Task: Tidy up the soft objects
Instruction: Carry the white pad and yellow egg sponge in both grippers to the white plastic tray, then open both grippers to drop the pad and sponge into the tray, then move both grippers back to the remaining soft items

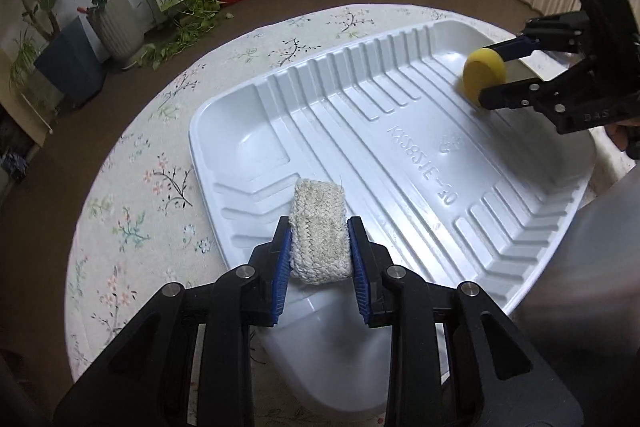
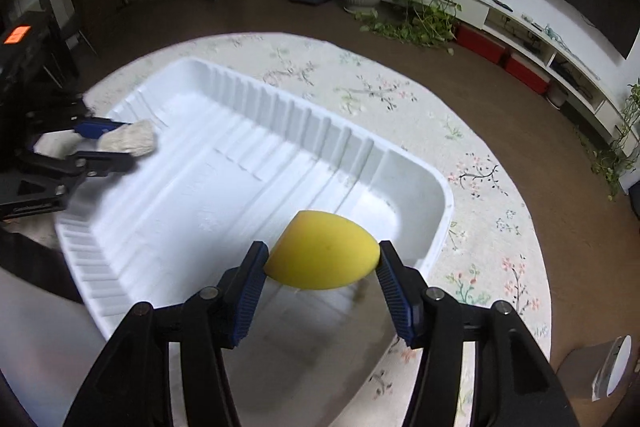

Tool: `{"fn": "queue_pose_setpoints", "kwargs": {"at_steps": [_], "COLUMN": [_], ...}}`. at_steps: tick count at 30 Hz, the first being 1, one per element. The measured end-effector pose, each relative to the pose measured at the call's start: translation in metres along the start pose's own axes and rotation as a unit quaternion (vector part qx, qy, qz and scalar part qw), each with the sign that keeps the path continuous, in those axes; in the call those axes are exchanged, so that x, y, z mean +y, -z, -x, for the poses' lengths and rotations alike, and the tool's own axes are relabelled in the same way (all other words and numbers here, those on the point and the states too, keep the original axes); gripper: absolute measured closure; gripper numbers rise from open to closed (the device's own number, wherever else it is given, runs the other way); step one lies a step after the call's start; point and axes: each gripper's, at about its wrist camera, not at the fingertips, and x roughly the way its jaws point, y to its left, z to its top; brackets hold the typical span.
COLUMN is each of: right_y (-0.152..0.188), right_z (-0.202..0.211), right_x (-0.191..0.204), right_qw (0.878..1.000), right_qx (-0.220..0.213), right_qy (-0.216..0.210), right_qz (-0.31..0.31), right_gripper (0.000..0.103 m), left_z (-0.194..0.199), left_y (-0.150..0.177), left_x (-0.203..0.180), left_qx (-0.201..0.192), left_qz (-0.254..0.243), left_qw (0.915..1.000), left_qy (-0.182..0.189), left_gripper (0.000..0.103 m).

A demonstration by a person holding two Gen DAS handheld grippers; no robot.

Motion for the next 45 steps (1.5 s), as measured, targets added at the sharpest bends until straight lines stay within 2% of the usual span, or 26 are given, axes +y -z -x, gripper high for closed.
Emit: {"fn": "queue_pose_setpoints", "kwargs": {"at_steps": [9, 12, 16, 17, 22, 26, 28, 31, 38, 42, 45], "right_y": [-0.011, -0.009, -0.008, -0.008, -0.008, -0.005, -0.004, -0.004, 0.014, 0.043, 0.078], "right_z": [-0.012, -0.008, 0.005, 0.011, 0.027, 0.039, 0.044, 0.053, 0.084, 0.118, 0.146], "right_x": [0.004, 0.004, 0.007, 0.005, 0.001, -0.002, -0.004, -0.008, -0.037, -0.050, -0.050], "right_qw": [1.000, 1.000, 0.999, 0.999, 0.998, 0.997, 0.996, 0.995, 0.989, 0.980, 0.974], "right_qx": [-0.003, -0.012, -0.035, -0.044, -0.067, -0.078, -0.084, -0.094, -0.124, -0.154, -0.167], "right_qy": [0.010, 0.004, 0.003, 0.003, 0.006, 0.011, 0.013, 0.019, 0.037, 0.037, 0.046], "right_qz": [0.015, 0.014, 0.022, 0.018, 0.012, 0.008, 0.002, -0.009, -0.074, -0.122, -0.148], "right_gripper": [0.042, 0.036, 0.020, 0.018, 0.012, 0.005, 0.000, 0.000, 0.000, 0.000, 0.000], "left_z": [0.007, 0.009, 0.017, 0.019, 0.029, 0.039, 0.044, 0.054, 0.089, 0.121, 0.144], "left_y": [0.005, 0.003, -0.002, -0.004, -0.011, -0.011, -0.012, -0.009, 0.013, 0.045, 0.078], "left_x": [-0.006, -0.004, 0.002, 0.003, 0.011, 0.016, 0.019, 0.025, 0.045, 0.045, 0.036], "left_qx": [-0.010, -0.017, -0.036, -0.041, -0.053, -0.071, -0.079, -0.098, -0.138, -0.159, -0.161], "left_qz": [0.016, 0.028, 0.043, 0.047, 0.059, 0.069, 0.075, 0.094, 0.146, 0.164, 0.175], "left_qw": [0.9998, 0.9994, 0.9984, 0.9980, 0.9967, 0.9950, 0.9937, 0.9903, 0.9785, 0.9720, 0.9699], "left_qy": [-0.002, -0.004, -0.009, -0.009, -0.018, -0.017, -0.022, -0.030, -0.046, -0.056, -0.054], "left_gripper": [0.076, 0.074, 0.045, 0.041, 0.027, 0.010, 0.010, 0.000, 0.000, 0.000, 0.000]}}
